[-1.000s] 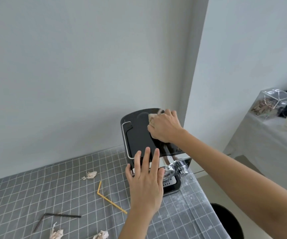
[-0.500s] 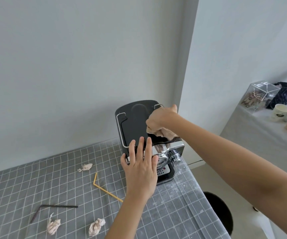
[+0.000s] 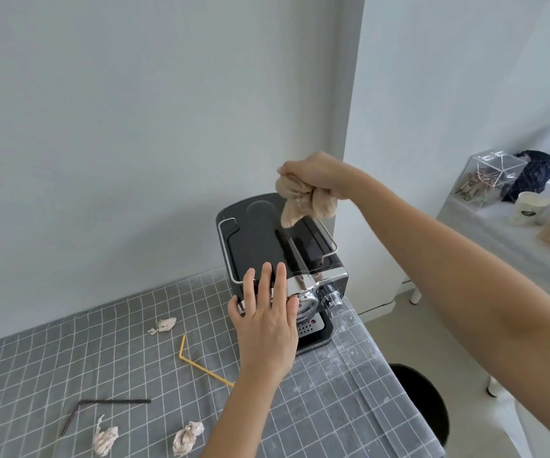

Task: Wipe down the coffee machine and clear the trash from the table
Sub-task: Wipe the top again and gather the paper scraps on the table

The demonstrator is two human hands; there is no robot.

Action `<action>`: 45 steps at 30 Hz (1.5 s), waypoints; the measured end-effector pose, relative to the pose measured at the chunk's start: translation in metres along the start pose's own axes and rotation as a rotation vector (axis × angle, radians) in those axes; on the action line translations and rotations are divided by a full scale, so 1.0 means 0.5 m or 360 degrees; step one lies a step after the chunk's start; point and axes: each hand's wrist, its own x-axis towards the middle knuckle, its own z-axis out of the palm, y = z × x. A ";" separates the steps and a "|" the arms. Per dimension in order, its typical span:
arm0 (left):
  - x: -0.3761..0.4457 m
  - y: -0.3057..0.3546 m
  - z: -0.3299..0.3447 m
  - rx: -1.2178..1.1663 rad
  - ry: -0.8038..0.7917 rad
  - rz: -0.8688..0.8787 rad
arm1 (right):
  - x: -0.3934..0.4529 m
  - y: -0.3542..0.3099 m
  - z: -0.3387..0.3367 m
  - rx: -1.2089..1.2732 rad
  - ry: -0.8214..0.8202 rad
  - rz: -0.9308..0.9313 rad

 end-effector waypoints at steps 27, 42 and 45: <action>-0.003 -0.005 0.008 0.0027 0.0000 -0.0022 | -0.211 0.252 0.151 -0.0758 0.0358 -0.1379; -0.006 -0.010 0.005 0.0037 -0.0009 -0.0062 | -0.256 0.306 0.156 -0.1024 0.0842 -0.1233; -0.007 -0.007 0.004 -0.0003 0.0000 -0.0084 | -0.291 0.382 0.105 -0.0984 0.0723 -0.0635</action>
